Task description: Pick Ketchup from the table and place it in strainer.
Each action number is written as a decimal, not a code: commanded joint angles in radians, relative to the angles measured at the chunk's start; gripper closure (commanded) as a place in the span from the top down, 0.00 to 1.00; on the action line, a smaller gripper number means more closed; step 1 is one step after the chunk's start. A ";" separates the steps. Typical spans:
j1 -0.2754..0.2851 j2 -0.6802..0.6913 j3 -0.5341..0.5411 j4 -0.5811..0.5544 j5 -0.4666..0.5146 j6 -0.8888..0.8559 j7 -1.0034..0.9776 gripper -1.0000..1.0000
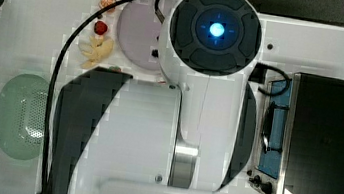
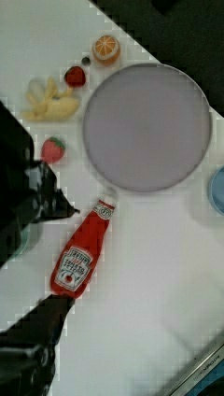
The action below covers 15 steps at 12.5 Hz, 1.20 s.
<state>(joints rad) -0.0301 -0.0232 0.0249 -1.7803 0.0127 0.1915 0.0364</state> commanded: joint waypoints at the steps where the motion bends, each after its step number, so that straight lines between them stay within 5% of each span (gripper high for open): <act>1: -0.099 -0.175 0.059 -0.063 0.009 -0.130 -0.020 0.79; 3: -0.098 -0.166 0.062 -0.083 0.009 -0.120 -0.021 1.00; 9: -0.096 -0.106 0.082 -0.247 0.009 0.042 -0.076 1.00; 15: -0.096 -0.055 0.097 -0.435 0.002 0.264 -0.600 1.00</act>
<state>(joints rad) -0.1292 -0.0332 0.1168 -2.2109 0.0229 0.4319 -0.3726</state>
